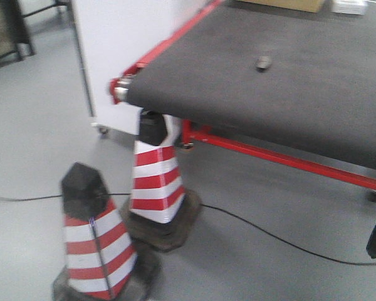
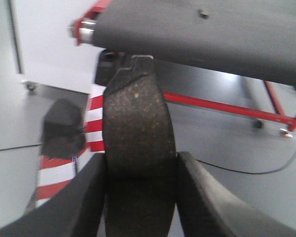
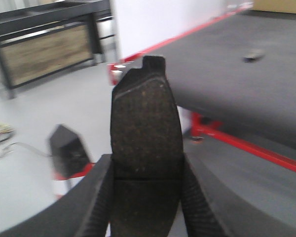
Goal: Move and align brake pads A on conveyor
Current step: 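Turn past the striped cones toward the black conveyor belt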
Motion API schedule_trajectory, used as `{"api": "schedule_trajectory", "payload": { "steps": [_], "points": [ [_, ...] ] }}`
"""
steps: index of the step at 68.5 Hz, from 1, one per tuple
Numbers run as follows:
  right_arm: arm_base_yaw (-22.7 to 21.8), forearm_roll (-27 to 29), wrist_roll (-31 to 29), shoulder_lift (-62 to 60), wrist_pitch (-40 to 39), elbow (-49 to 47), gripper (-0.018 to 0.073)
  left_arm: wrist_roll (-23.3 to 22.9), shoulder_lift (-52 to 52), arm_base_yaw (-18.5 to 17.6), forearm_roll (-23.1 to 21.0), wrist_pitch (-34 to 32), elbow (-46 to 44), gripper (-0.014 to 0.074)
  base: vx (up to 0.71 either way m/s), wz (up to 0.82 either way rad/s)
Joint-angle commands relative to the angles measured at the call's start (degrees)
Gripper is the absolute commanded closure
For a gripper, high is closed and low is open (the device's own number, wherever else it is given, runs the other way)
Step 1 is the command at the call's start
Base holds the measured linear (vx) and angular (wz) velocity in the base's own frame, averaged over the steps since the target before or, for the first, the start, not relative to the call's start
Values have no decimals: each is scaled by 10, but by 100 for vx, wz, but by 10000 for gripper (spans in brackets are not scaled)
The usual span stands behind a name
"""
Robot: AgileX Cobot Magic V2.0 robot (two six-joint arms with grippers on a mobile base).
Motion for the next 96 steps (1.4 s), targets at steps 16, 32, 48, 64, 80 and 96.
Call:
{"api": "schedule_trajectory", "payload": {
  "steps": [16, 32, 48, 64, 80, 96],
  "points": [
    [-2, -8, -2, 3, -56, -18, 564, -1, 6, -2, 3, -53, -15, 603, 7, -77],
    [-2, -8, -2, 3, -56, -18, 564, -1, 6, -2, 3, -53, -15, 603, 5, -59],
    [-2, -8, -2, 3, -56, -18, 564, -1, 6, -2, 3, -53, -15, 603, 4, -34],
    [-2, -8, -2, 3, -56, -18, 564, -1, 6, -2, 3, -53, -15, 603, 3, -13],
    [-2, -8, -2, 3, -56, -18, 564, -1, 6, -2, 3, -53, -15, 603, 2, -8],
    [-2, -8, -2, 3, -56, -18, 564, -1, 6, -2, 3, -53, -15, 603, 6, -17]
  ]
}}
